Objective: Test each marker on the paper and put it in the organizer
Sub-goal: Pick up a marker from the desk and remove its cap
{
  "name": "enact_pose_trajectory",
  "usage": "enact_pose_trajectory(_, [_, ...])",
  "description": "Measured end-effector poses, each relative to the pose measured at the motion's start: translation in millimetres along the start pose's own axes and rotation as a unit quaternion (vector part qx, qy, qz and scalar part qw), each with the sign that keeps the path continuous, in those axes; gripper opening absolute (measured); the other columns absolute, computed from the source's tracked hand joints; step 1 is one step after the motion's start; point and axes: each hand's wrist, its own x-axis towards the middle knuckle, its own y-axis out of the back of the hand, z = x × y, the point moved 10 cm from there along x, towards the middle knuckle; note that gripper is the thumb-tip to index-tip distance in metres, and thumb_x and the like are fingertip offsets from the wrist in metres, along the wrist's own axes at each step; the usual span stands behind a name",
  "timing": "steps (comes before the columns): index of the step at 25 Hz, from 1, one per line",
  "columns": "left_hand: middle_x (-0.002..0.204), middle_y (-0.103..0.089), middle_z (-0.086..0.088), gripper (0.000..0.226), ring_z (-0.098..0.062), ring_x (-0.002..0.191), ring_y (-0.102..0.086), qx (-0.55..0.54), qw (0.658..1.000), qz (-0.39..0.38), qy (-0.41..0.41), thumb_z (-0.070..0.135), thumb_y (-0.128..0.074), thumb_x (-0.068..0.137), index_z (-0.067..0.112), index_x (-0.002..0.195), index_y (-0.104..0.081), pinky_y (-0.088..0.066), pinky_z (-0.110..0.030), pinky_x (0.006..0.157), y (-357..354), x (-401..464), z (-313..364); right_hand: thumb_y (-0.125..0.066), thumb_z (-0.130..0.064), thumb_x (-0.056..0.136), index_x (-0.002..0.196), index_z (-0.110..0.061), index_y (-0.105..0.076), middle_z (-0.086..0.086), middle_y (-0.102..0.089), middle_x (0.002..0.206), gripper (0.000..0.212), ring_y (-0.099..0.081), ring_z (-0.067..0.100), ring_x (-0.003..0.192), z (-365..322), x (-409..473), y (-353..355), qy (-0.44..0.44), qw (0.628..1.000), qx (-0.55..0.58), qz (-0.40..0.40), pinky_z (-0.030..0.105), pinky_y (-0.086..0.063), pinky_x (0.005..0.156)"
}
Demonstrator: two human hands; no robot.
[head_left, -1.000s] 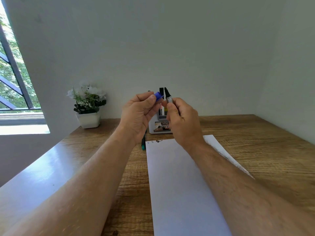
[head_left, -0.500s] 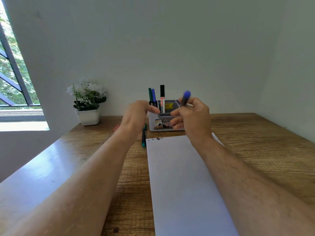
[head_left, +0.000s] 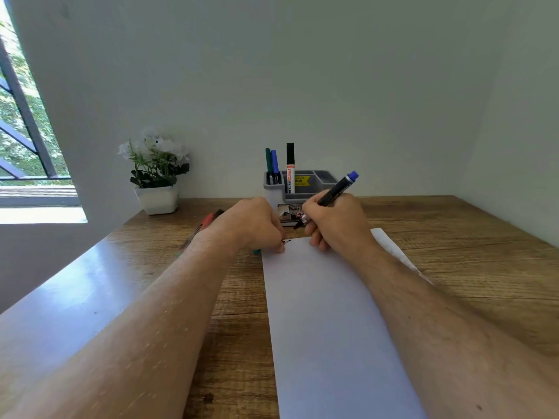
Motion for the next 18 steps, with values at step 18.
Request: enact_pose_trajectory(18, [0.092,-0.067,0.012,0.015,-0.008,0.084,-0.054,0.001,1.0,-0.003,-0.014,0.026,-0.081,0.076,0.032,0.09,-0.079,-0.042,-0.031,0.078,-8.1,8.9,1.8,-0.064,-0.03,0.082,0.068,-0.018,-0.064,-0.003,-0.065,0.057,0.019,-0.057,0.001,0.046,0.2,-0.7,-12.8,0.027,0.984,-0.168,-0.054,0.019,-0.038,0.048])
